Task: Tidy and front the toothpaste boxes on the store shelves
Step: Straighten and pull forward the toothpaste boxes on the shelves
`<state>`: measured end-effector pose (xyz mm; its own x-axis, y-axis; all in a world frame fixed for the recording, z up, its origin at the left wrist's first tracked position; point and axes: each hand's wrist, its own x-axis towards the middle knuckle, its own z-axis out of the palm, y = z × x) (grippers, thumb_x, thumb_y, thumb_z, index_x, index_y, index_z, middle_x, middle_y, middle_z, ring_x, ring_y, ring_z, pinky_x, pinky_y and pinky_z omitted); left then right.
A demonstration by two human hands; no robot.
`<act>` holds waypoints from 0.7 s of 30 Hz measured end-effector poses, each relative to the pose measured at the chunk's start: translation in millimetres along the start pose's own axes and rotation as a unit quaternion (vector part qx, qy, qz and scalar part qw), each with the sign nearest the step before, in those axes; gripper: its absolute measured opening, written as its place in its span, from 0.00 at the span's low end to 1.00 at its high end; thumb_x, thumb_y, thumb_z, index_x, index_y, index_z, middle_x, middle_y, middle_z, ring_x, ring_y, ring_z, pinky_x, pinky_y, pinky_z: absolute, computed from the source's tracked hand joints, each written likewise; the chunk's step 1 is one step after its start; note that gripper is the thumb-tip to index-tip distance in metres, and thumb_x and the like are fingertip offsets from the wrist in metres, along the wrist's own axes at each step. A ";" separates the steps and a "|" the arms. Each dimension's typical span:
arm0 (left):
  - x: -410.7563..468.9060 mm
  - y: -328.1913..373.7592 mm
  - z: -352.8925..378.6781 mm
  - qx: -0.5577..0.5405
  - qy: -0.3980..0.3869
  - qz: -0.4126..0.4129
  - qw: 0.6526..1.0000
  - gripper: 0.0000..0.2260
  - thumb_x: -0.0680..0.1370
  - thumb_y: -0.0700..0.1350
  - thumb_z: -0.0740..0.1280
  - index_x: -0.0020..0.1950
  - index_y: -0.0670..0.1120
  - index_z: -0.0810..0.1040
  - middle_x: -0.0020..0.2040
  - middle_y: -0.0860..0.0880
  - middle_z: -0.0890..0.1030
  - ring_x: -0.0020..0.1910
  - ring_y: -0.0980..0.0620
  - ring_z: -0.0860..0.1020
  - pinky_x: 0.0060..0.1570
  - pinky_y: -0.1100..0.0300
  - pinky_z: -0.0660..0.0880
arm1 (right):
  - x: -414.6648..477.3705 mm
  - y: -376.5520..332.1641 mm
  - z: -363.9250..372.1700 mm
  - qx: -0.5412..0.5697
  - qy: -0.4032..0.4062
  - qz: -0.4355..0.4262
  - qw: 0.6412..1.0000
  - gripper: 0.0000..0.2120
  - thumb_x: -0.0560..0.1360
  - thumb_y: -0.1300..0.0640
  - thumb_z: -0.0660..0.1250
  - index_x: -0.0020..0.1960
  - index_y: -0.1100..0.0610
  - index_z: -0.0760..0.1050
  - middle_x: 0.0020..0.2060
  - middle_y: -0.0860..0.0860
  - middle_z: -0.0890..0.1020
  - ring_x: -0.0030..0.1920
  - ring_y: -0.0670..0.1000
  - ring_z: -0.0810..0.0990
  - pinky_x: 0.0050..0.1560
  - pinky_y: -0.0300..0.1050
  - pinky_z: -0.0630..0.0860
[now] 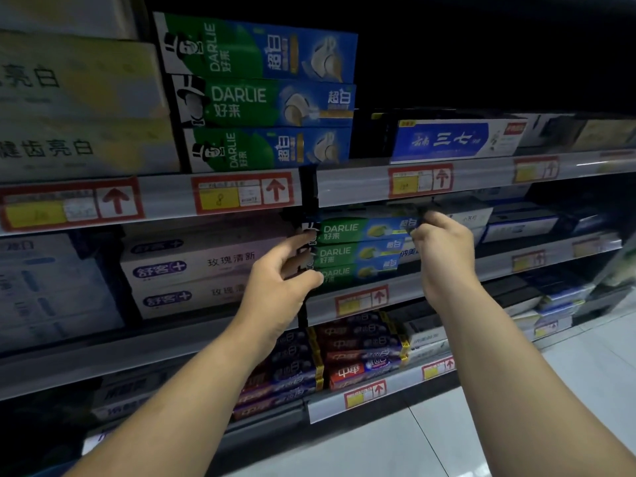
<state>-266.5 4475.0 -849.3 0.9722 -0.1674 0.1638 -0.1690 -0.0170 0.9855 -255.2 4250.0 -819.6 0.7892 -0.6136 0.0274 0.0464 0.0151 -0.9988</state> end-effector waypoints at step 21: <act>-28.0 -2.6 -41.6 0.268 0.003 0.066 0.961 0.21 0.76 0.54 0.74 0.68 0.58 0.76 0.66 0.61 0.75 0.65 0.62 0.71 0.63 0.63 0.67 | -50.2 11.6 -0.2 -0.324 -0.086 -0.214 0.917 0.26 0.81 0.51 0.68 0.76 0.54 0.67 0.72 0.48 0.72 0.71 0.49 0.71 0.71 0.49 0.70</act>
<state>-286.5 4520.7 -854.5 0.9371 -0.1976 0.2879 -0.3490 -0.5016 0.7916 -294.4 4280.8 -832.6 0.8714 -0.3180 0.3735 0.0454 -0.7058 -0.7069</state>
